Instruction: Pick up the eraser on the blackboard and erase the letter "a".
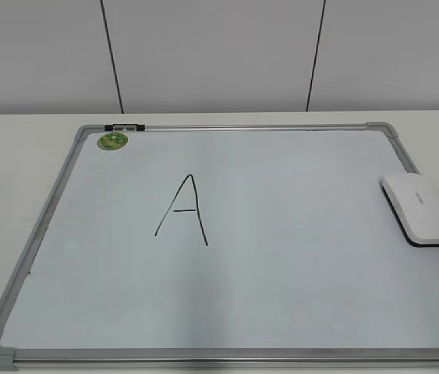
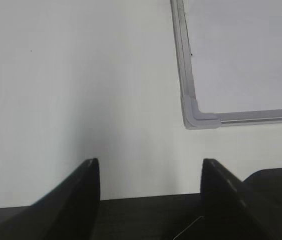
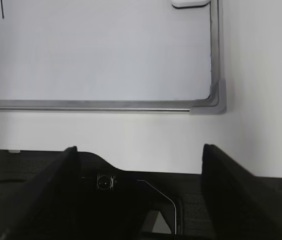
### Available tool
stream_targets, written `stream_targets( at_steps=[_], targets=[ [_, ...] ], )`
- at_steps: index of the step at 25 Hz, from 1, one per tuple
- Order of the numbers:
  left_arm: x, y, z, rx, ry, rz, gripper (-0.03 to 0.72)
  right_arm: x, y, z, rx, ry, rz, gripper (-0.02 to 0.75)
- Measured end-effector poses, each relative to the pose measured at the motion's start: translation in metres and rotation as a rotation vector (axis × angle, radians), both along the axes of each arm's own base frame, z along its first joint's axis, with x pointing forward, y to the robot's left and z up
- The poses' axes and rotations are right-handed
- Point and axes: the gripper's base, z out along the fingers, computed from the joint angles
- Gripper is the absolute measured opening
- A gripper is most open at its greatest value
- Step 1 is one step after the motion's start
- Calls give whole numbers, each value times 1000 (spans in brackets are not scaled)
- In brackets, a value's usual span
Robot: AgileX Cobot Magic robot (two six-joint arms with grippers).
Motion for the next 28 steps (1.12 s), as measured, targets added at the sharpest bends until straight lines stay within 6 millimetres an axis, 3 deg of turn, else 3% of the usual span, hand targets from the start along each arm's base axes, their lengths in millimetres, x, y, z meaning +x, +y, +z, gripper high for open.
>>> stream_targets(
  at_steps=[6, 11, 16, 28],
  targets=[
    [-28, 6, -26, -23, -98, -1, 461, -33, -3, -31, 6, -53, 1, 555],
    [-29, 6, -32, -48, -199, -13, 461, -45, -12, -45, -72, -93, -26, 555],
    [-26, 5, -34, -52, -214, -17, 461, -42, -14, -49, -87, -181, -38, 555],
    [-26, 5, -34, -50, -220, -20, 461, -40, -9, -52, -79, -205, 36, 555]
  ],
)
